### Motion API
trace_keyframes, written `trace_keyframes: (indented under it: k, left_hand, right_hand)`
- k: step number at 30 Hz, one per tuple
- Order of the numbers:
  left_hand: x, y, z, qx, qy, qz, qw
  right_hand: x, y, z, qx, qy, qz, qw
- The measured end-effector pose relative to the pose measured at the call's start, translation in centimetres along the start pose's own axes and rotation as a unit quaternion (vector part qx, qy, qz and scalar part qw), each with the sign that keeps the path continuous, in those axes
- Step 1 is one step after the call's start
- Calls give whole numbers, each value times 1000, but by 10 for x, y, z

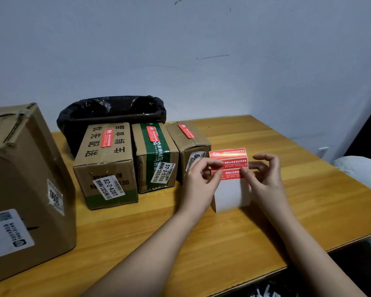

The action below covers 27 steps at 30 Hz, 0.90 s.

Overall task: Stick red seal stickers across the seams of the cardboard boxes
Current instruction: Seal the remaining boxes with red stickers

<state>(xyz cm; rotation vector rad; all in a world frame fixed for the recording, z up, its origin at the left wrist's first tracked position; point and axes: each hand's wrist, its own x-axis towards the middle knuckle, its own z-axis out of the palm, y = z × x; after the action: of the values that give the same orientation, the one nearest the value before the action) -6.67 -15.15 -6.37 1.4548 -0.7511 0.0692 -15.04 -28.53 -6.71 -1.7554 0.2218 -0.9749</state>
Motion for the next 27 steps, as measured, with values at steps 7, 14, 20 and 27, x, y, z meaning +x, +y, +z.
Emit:
trace_keyframes:
  k: [7, 14, 20, 27]
  left_hand:
    - [-1, 3, 1, -17, -51, -17, 998]
    - [1, 1, -1, -56, -50, -55, 996]
    - [1, 6, -3, -105, -64, -86, 989]
    - [0, 7, -4, -121, -77, -100, 985]
  right_hand:
    - [2, -1, 2, 11, -38, -36, 999]
    - [1, -4, 3, 38, -66, -8, 997]
    - [1, -6, 2, 71, -62, 17, 995]
    - [1, -6, 2, 72, -41, 19, 996]
